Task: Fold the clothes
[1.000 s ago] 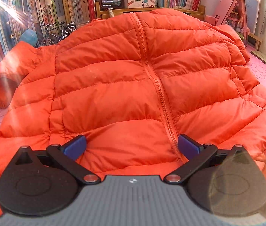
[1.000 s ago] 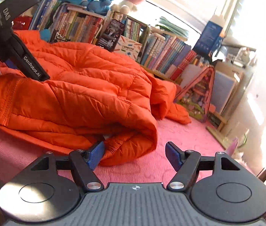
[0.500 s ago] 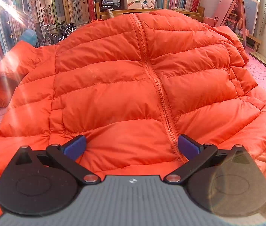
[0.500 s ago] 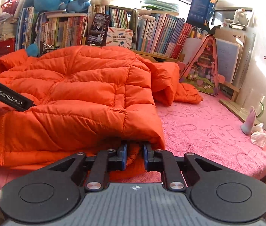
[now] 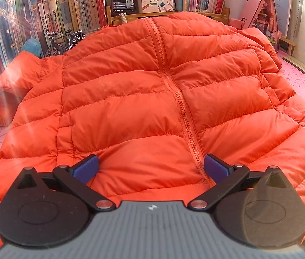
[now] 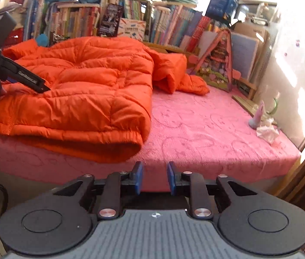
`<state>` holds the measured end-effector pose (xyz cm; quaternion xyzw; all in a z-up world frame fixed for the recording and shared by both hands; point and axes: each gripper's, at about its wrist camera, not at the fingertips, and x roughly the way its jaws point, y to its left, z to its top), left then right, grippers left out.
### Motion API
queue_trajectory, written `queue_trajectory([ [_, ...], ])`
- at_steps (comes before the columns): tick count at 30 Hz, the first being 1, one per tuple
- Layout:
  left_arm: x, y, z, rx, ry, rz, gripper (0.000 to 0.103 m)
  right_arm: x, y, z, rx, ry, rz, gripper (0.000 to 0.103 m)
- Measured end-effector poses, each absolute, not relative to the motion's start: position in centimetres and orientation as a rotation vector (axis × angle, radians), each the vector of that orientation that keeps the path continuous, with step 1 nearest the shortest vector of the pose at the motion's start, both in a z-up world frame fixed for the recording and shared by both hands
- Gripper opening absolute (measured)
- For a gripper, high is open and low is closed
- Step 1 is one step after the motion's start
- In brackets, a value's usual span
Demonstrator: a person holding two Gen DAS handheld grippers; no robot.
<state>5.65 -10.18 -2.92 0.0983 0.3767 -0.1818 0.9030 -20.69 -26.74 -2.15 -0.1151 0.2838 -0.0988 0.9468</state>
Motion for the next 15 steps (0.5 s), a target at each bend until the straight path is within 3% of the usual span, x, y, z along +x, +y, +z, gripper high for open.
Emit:
queue_trajectory([
  [1,5.6,-10.2,-2.9,0.201,0.78,-0.373,0.103,-20.8,-26.6,-2.1,-0.25,0.559,-0.194,0.052],
  [3,5.5,-10.2,-2.9,0.199,0.781,-0.37,0.103,-19.4,-25.7,-2.5,-0.293,0.541,-0.179,0.047],
  [4,5.3,-10.2,-2.9,0.198,0.782,-0.371,0.103,-19.1,-25.7,-2.5,-0.287,0.534,-0.171,0.023],
  [5,5.3,-10.1,-2.9,0.199,0.783,-0.372,0.103,-18.9,-25.7,-2.3,-0.274,0.524,-0.161,0.015],
  [12,4.5,-10.4,-2.7,0.21,0.778,-0.333,0.103,-17.8,-25.6,-1.1,-0.19,0.452,-0.092,0.013],
  [15,3.2,-10.7,-2.3,0.221,0.759,-0.294,0.103,-17.3,-25.6,-0.6,-0.154,0.421,-0.063,0.017],
])
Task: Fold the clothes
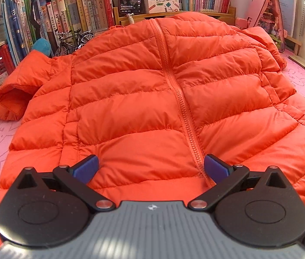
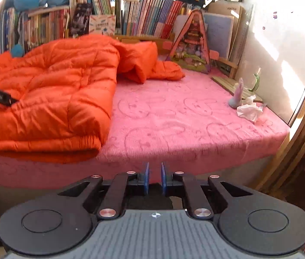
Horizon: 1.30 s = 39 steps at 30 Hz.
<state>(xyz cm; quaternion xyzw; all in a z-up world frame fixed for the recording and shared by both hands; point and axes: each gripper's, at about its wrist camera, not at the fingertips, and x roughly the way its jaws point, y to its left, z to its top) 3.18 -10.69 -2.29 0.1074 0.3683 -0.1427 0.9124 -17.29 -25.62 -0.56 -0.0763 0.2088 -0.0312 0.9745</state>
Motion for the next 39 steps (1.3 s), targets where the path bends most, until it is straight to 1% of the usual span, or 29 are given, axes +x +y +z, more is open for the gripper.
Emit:
queue_trajectory([
  [1,2.6,-10.8,-2.1,0.226,0.748,-0.28,0.103,-17.1,-25.6,-0.4,-0.142,0.411,-0.053,0.019],
  [2,1.9,-10.7,-2.0,0.23,0.733,-0.257,0.103,-17.0,-25.6,-0.2,-0.13,0.401,-0.043,0.027],
  [4,0.5,-10.2,-1.6,0.227,0.707,-0.209,0.103,-16.6,-25.6,0.1,-0.106,0.38,-0.024,0.035],
  [6,-0.8,-9.1,-1.1,0.205,0.689,-0.175,0.103,-16.3,-25.6,0.5,-0.082,0.359,-0.005,0.035],
  [11,-2.7,-5.1,-1.5,0.179,0.686,-0.035,0.103,-11.3,-20.6,-2.1,-0.029,0.384,0.158,0.036],
  [13,-3.0,-3.3,-2.2,0.173,0.693,0.023,0.103,-10.7,-19.9,-3.3,-0.028,0.414,0.166,0.037],
  [16,-3.2,-1.1,-3.1,0.139,0.71,0.052,0.103,-11.1,-20.9,-4.6,-0.087,0.403,0.105,0.038],
  [19,-3.1,1.2,-3.5,0.011,0.751,0.019,0.103,-11.5,-23.8,-5.4,-0.097,0.395,-0.001,0.039],
  [21,-3.1,2.2,-3.6,-0.024,0.759,0.024,0.103,-11.5,-26.2,-5.9,-0.069,0.402,-0.068,0.047],
  [22,-3.3,2.5,-3.6,-0.013,0.757,0.045,0.103,-11.6,-27.5,-6.2,-0.056,0.405,-0.102,0.061],
  [23,-3.4,2.8,-3.6,-0.01,0.758,0.051,0.103,-11.6,-28.7,-6.5,-0.042,0.408,-0.136,0.073],
  [24,-3.6,3.3,-3.6,-0.018,0.762,0.049,0.103,-11.6,-29.9,-6.7,-0.028,0.411,-0.169,0.075],
  [27,-4.3,4.3,-3.3,-0.031,0.774,0.077,0.103,-11.5,-32.8,-7.4,0.007,0.419,-0.244,0.075],
  [33,-5.5,5.9,-2.2,-0.032,0.749,0.168,0.103,-10.7,-32.6,-7.4,-0.045,0.414,-0.233,0.076],
  [37,-6.1,5.6,-1.6,0.058,0.723,0.224,0.103,-10.5,-33.2,-7.3,-0.031,0.425,-0.218,0.083],
  [39,-6.4,5.2,-1.3,0.081,0.711,0.231,0.103,-10.5,-33.4,-7.0,-0.021,0.427,-0.218,0.083],
])
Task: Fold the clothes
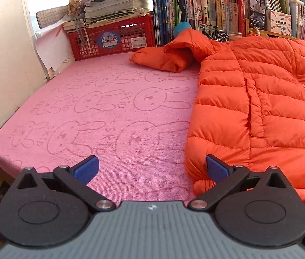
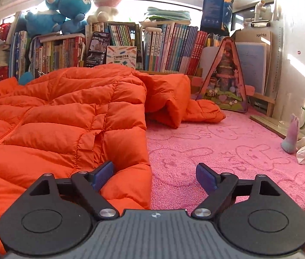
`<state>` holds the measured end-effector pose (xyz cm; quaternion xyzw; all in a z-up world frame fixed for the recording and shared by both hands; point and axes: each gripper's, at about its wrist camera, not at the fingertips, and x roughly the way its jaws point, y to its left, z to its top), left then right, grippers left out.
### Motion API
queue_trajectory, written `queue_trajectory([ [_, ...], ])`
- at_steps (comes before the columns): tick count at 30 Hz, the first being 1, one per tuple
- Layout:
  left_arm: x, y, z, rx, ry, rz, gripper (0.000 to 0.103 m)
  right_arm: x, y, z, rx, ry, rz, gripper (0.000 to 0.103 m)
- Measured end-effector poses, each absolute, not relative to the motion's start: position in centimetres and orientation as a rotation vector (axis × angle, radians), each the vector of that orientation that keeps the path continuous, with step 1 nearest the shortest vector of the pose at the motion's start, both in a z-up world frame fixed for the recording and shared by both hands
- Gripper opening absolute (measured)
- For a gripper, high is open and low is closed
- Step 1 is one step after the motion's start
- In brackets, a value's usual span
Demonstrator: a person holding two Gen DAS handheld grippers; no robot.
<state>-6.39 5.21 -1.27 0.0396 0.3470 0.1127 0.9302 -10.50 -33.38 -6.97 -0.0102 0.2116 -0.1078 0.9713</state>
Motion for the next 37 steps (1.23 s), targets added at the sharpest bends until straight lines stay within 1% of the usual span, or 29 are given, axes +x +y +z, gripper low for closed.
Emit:
queue_trajectory([
  [2,-6.6,5.2,-0.5,0.073,0.681,0.223,0.103,-10.7,-33.3,-6.5,-0.008,0.428,-0.225,0.082],
  [6,-5.7,6.5,0.5,-0.008,0.638,0.202,0.103,-12.4,-32.2,-5.4,0.003,0.364,-0.162,0.082],
  [8,-4.8,7.7,0.3,-0.095,0.665,0.169,0.103,-13.1,-32.4,-5.2,0.07,0.363,-0.108,0.085],
  [13,-3.2,9.3,-1.3,-0.297,0.769,0.036,0.103,-14.1,-33.6,-6.0,0.228,0.408,-0.078,0.087],
  [15,-3.2,8.7,-1.9,-0.291,0.79,0.016,0.089,-14.2,-33.7,-5.9,0.232,0.418,-0.053,0.075],
  [16,-3.2,8.3,-2.1,-0.284,0.8,0.007,0.088,-14.0,-33.6,-5.8,0.235,0.429,-0.032,0.061],
  [17,-3.4,8.0,-2.2,-0.272,0.8,0.001,0.085,-13.8,-33.5,-5.6,0.239,0.442,-0.008,0.052],
  [18,-3.5,7.6,-2.1,-0.258,0.796,-0.004,0.08,-13.5,-33.4,-5.5,0.245,0.45,0.009,0.05],
  [20,-3.6,7.0,-2.2,-0.27,0.797,-0.042,0.078,-12.8,-33.4,-5.3,0.259,0.462,0.041,0.048],
  [21,-3.7,6.7,-2.3,-0.281,0.791,-0.052,0.079,-12.7,-33.4,-5.3,0.267,0.464,0.049,0.049],
  [22,-3.6,6.5,-2.4,-0.286,0.789,-0.063,0.08,-12.5,-33.4,-5.3,0.275,0.466,0.057,0.054],
  [23,-3.4,6.1,-2.5,-0.279,0.786,-0.073,0.089,-12.4,-33.3,-5.3,0.283,0.467,0.064,0.067],
  [24,-3.2,5.8,-2.6,-0.264,0.781,-0.075,0.091,-12.3,-33.3,-5.3,0.291,0.468,0.071,0.072],
  [25,-3.0,5.3,-2.7,-0.244,0.775,-0.06,0.091,-12.2,-33.3,-5.3,0.299,0.47,0.078,0.077],
  [26,-3.0,4.8,-2.7,-0.217,0.768,-0.038,0.078,-12.0,-33.3,-5.2,0.307,0.471,0.085,0.068],
  [27,-3.0,4.3,-2.6,-0.186,0.758,-0.017,0.049,-11.9,-33.2,-5.2,0.315,0.472,0.092,0.058],
  [28,-3.1,4.1,-2.5,-0.187,0.752,-0.011,0.042,-11.8,-33.2,-5.2,0.323,0.474,0.099,0.04],
  [29,-3.3,4.0,-2.4,-0.202,0.748,-0.011,0.034,-11.7,-33.4,-5.2,0.335,0.474,0.101,0.035],
  [30,-3.7,4.1,-2.3,-0.22,0.724,-0.019,0.024,-11.7,-33.7,-5.2,0.351,0.472,0.106,0.033],
  [32,-4.6,3.9,-2.1,-0.226,0.685,-0.046,0.022,-11.3,-34.5,-5.0,0.373,0.471,0.115,0.028],
  [35,-5.4,2.9,-2.0,-0.166,0.711,-0.083,0.021,-10.3,-35.2,-4.3,0.316,0.464,0.092,0.025],
  [37,-6.1,2.7,-2.1,-0.157,0.736,-0.12,0.021,-10.1,-35.7,-3.7,0.274,0.458,0.068,0.025],
])
